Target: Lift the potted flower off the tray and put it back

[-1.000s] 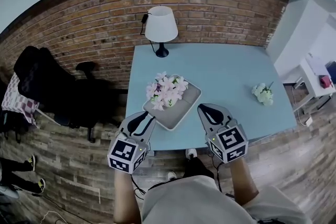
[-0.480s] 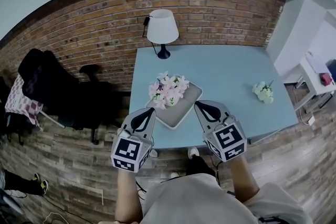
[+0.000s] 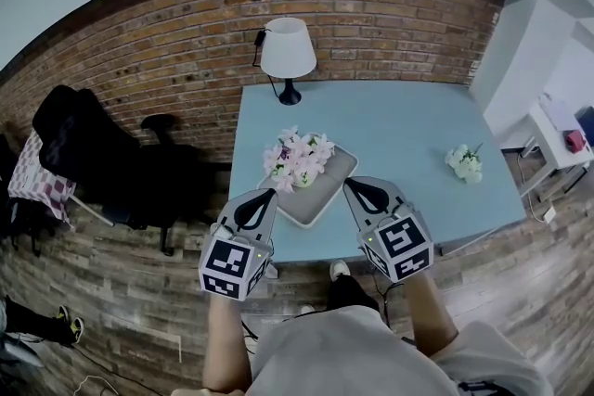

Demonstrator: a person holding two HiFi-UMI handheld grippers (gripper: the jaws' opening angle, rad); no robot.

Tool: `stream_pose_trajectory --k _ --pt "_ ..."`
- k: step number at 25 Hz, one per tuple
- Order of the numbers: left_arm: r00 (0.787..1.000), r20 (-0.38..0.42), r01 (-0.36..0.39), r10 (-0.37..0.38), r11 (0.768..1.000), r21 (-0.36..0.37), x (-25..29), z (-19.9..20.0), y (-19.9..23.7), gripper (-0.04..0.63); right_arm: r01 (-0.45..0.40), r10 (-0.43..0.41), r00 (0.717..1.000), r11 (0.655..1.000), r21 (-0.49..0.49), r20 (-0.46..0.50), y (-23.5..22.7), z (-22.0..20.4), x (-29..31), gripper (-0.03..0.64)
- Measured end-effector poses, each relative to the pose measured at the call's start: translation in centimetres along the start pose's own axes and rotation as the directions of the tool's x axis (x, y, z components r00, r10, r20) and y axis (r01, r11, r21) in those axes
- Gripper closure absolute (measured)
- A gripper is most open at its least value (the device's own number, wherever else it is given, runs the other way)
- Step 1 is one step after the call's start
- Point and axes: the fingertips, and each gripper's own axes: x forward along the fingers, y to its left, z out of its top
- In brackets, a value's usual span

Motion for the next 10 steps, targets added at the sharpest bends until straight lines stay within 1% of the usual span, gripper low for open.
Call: stream_pose_trajectory --k 10 --pt "1.000 -0.027 -0.002 0.001 1.000 -0.013 0.2 -1.0 0.8 0.572 -0.018 0.017 0.999 1.000 -0.012 -0.031 0.3 -0.6 1.3 0.597"
